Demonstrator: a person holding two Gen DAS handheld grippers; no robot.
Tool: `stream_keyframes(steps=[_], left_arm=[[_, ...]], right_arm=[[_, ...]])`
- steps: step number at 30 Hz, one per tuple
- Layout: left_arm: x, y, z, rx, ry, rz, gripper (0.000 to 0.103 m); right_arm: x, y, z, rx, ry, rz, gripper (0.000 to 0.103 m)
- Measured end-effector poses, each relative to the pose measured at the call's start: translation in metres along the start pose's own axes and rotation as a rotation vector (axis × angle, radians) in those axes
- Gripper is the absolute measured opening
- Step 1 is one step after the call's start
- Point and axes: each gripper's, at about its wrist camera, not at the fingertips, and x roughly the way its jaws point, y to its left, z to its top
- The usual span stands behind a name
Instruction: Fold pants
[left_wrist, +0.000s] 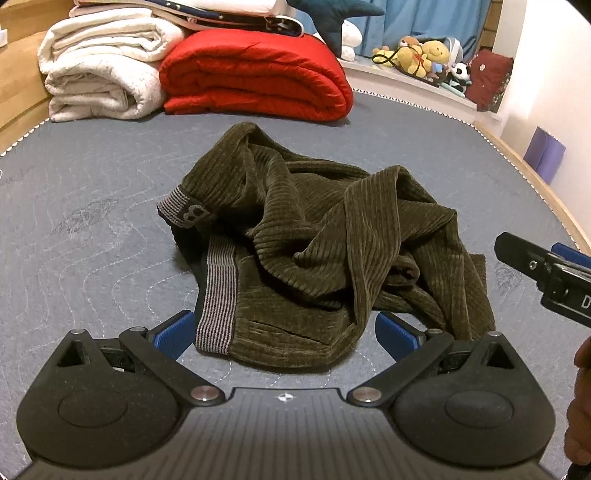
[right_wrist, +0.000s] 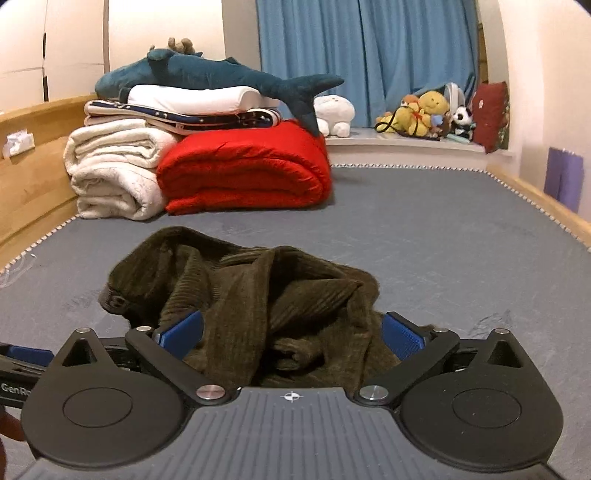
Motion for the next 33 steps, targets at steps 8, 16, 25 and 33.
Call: stream_keyframes(steps=[8,16,25,33], left_arm=[[-0.008,-0.005,-0.001,-0.008,-0.073,-0.065,0.103],[-0.016,-0.003,-0.003,-0.002,-0.121,-0.101,0.087],[-0.027,0.022,0.033,-0.023,-0.076,-0.169,0.016],[0.043,0.096,0.026,-0.268,0.043,-0.130,0.017]], right_arm=[[0.005,-0.003,0.001,-0.035,0.005,0.017,0.102],[0.004,-0.027,0.005,0.041,0.016,-0.014,0.102],[0.024,-0.056,0.001,0.141,0.026,-0.055,0.070],[0.046,-0.070,-0.004,0.156,0.114,-0.026,0.061]])
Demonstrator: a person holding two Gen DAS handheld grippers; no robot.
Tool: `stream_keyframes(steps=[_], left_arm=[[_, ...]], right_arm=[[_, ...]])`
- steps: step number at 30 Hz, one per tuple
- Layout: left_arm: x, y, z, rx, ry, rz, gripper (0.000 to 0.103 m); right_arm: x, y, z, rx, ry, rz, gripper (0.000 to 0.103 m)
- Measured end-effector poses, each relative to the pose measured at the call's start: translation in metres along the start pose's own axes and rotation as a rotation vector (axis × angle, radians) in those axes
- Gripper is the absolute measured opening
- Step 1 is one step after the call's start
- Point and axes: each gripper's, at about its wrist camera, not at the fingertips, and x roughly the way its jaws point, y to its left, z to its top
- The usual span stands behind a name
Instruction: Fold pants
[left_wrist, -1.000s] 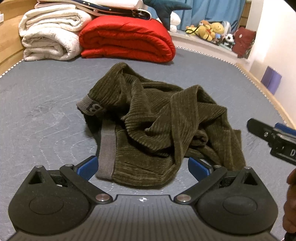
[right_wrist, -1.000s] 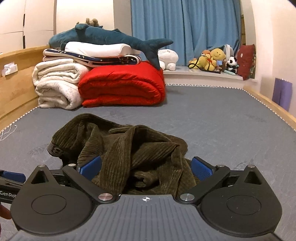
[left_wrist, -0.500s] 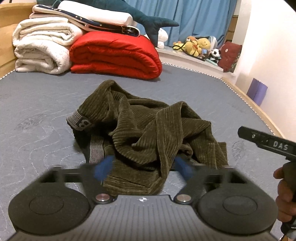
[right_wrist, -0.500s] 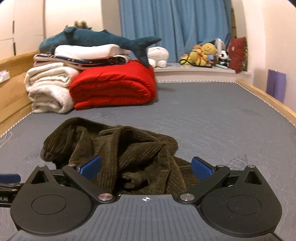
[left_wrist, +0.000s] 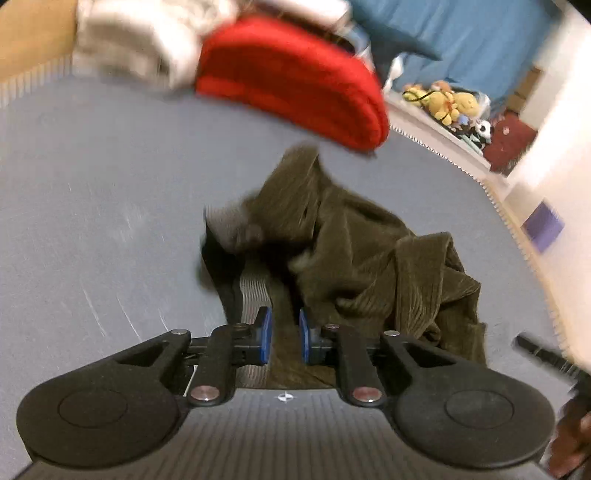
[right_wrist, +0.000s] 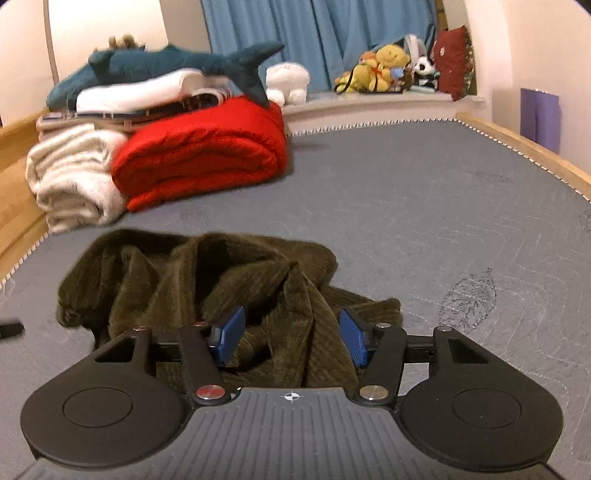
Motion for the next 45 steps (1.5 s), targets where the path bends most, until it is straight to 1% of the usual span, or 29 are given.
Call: stream_keyframes(steps=[2,4,5,6,7,9,11,13,15,16,17,19,20,21,22,24,25,27,29,30,32,35,38,39,41,42,43,44,45], left_arm=[[0.019,0.010,0.000,-0.025,0.052,0.019,0.020],[0.038,0.013,0.001,-0.025,0.095,0.007,0.037],[0.045,0.013,0.000,-0.026,0.107,0.005,0.051],[0.050,0.013,0.000,-0.029,0.108,0.018,0.061],[0.057,0.012,-0.001,-0.026,0.109,0.037,0.064],[0.067,0.011,-0.002,-0.011,0.117,0.053,0.079],[0.079,0.012,-0.004,0.004,0.126,0.076,0.088],[0.093,0.009,-0.005,0.028,0.156,0.078,0.089],[0.107,0.003,-0.009,0.069,0.187,0.090,0.090],[0.112,0.000,-0.013,0.099,0.198,0.104,0.090],[0.117,-0.003,-0.017,0.128,0.206,0.117,0.090],[0.119,-0.008,-0.024,0.176,0.192,0.120,0.088],[0.117,-0.010,-0.026,0.198,0.184,0.112,0.081],[0.114,-0.011,-0.026,0.218,0.177,0.116,0.071],[0.109,-0.011,-0.026,0.229,0.167,0.122,0.065],[0.095,-0.008,-0.023,0.244,0.144,0.111,0.037],[0.085,-0.005,-0.020,0.254,0.119,0.114,0.033],[0.062,0.001,-0.015,0.245,0.079,0.082,0.029],[0.031,0.010,-0.011,0.227,0.040,0.067,0.025],[0.016,0.016,-0.009,0.208,0.026,0.065,0.007],[-0.018,0.035,-0.004,0.146,-0.009,0.043,0.007],[-0.064,0.063,0.000,0.085,-0.068,0.069,0.006],[-0.086,0.095,-0.001,-0.002,-0.073,0.123,0.006],[-0.087,0.104,-0.002,-0.027,-0.055,0.159,0.006],[-0.081,0.123,-0.001,-0.059,-0.003,0.242,0.001],[-0.077,0.128,-0.001,-0.076,0.008,0.294,0.002],[-0.075,0.131,0.001,-0.097,0.012,0.327,0.004],[-0.076,0.133,0.003,-0.122,0.002,0.326,0.005],[-0.079,0.131,0.006,-0.148,-0.021,0.302,0.012]], right_arm=[[0.015,-0.003,-0.003,-0.016,0.050,0.037,0.064],[0.029,-0.002,-0.012,-0.060,0.105,0.048,0.072],[0.036,0.000,-0.017,-0.089,0.125,0.042,0.074],[0.044,0.003,-0.023,-0.119,0.149,0.033,0.074],[0.051,0.005,-0.029,-0.141,0.175,0.026,0.074],[0.065,0.007,-0.041,-0.161,0.225,0.025,0.075],[0.073,0.012,-0.052,-0.205,0.258,0.016,0.075],[0.076,0.018,-0.059,-0.271,0.256,-0.008,0.073],[0.076,0.019,-0.061,-0.303,0.256,-0.034,0.052],[0.075,0.016,-0.059,-0.307,0.258,-0.051,0.039],[0.073,0.013,-0.056,-0.292,0.262,-0.036,0.025],[0.065,0.008,-0.048,-0.248,0.252,0.001,0.012],[0.058,0.007,-0.044,-0.251,0.223,-0.019,0.011],[0.050,0.006,-0.039,-0.266,0.182,-0.048,0.011],[0.041,0.003,-0.034,-0.267,0.136,-0.065,0.010],[0.022,-0.013,-0.019,-0.224,0.056,-0.093,0.009],[0.012,-0.025,-0.012,-0.194,0.024,-0.121,0.008],[-0.004,-0.050,0.000,-0.125,-0.034,-0.192,0.007],[-0.016,-0.073,0.005,-0.066,-0.075,-0.228,0.007],[-0.023,-0.082,0.006,-0.054,-0.103,-0.265,0.007],[-0.033,-0.090,0.004,-0.061,-0.163,-0.327,0.007],[-0.049,-0.095,0.002,-0.062,-0.241,-0.375,0.007],[-0.056,-0.085,-0.005,-0.188,-0.317,-0.414,0.007],[-0.054,-0.081,-0.008,-0.236,-0.320,-0.421,0.008],[-0.041,-0.076,-0.016,-0.328,-0.261,-0.439,0.012],[-0.028,-0.074,-0.021,-0.362,-0.180,-0.442,0.012],[-0.013,-0.076,-0.026,-0.376,-0.068,-0.427,0.012],[-0.001,-0.082,-0.031,-0.346,0.022,-0.397,0.015],[0.009,-0.092,-0.035,-0.285,0.103,-0.360,0.018]])
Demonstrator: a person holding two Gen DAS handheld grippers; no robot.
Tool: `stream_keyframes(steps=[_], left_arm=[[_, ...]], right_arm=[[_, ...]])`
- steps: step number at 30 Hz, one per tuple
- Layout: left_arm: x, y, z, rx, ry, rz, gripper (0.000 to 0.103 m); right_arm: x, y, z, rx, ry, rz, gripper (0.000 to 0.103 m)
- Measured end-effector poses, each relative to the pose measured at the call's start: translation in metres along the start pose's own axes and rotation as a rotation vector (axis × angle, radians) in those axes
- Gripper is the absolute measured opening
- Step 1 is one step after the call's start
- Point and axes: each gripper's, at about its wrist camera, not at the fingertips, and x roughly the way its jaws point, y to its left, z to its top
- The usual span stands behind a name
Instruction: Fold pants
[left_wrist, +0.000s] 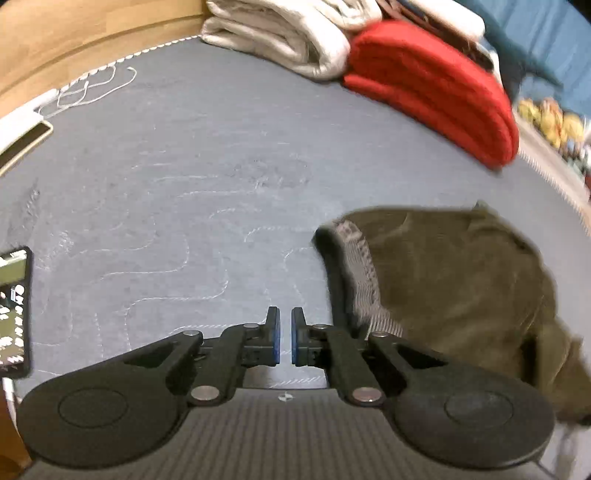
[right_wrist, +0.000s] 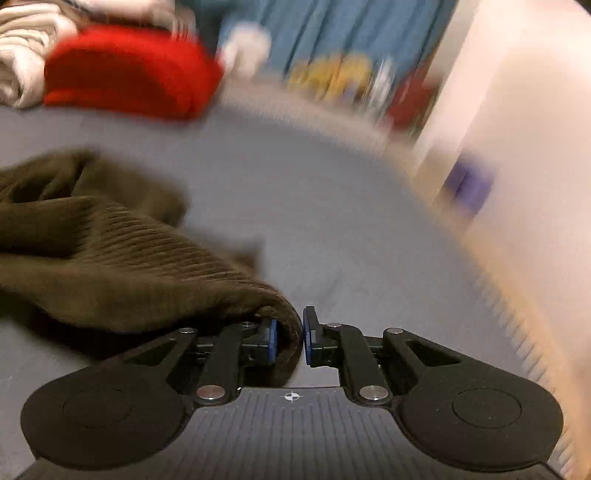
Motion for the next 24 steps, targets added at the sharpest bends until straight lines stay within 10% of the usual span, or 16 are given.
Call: stream_keyframes(steps=[5,11,16,20,22,24], left_arm=[[-0.010,-0.067,-0.001,0.163,-0.068,-0.211,0.057],[0.016,-0.168,-0.061,0.430,0.083,-0.501,0.059],[0.045,-0.213,-0.114,0.565,0.194,-0.533,0.059],[0.063,-0.220,-0.133,0.609,0.197,-0.488,0.059],[0.070,-0.227,-0.139,0.616,0.198,-0.484,0.053],[0.068,-0.233,-0.143,0.651,0.221,-0.519,0.008]], right_arm=[[0.010,-0.034,0.000,0.272,0.043,0.131,0.042],[-0.001,-0.059,0.015,0.465,-0.083,0.168,0.044],[-0.025,-0.073,0.026,0.566,-0.226,0.166,0.055],[-0.007,-0.068,0.024,0.568,-0.105,0.309,0.061],[0.008,-0.066,0.020,0.577,-0.049,0.320,0.061],[0.017,-0.068,0.017,0.593,-0.021,0.311,0.061]])
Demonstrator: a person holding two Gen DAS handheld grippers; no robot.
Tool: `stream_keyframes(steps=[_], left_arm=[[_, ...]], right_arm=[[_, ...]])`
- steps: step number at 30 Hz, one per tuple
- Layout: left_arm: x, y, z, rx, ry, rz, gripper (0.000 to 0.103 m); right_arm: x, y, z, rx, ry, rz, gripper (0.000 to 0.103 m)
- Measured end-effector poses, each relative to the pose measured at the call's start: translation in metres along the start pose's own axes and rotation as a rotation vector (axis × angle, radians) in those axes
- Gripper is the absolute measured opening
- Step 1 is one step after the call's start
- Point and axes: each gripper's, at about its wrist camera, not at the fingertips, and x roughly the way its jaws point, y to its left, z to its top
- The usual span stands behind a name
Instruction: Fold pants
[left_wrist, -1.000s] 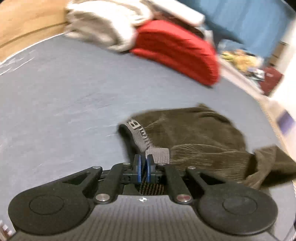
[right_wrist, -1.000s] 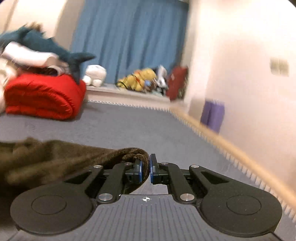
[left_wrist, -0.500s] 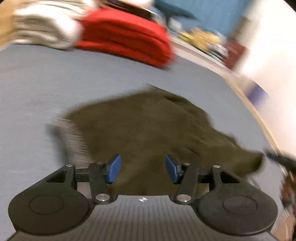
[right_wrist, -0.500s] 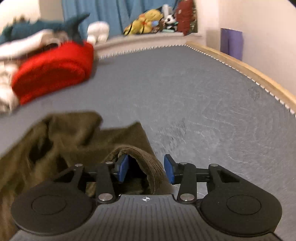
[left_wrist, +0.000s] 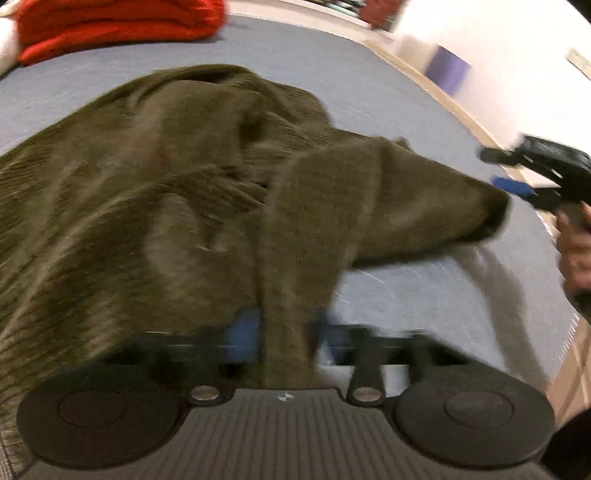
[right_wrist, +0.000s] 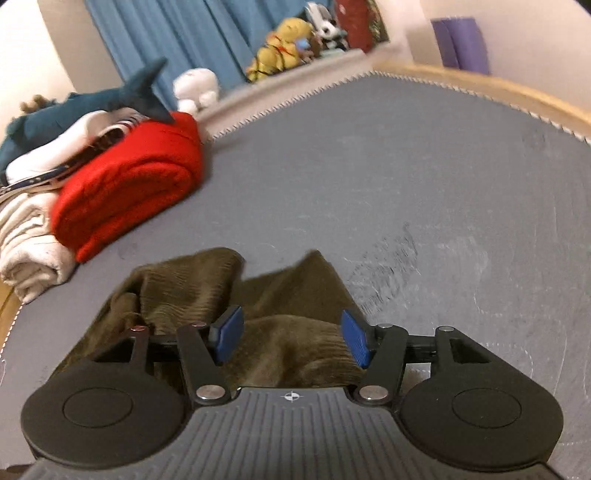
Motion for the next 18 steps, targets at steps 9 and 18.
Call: stream_keyframes(steps=[9,18], left_arm=[[-0.023,-0.046,-0.044,0.486,0.218,-0.154,0.009],[-0.044,0.005,0.003,0.144,-0.015,-0.160,0.060]], right_arm=[[0.001,-0.006,-0.002,0.018,0.023,-0.026,0.072],[0.045,0.002,-0.028,-0.120,0.217,-0.163,0.052]])
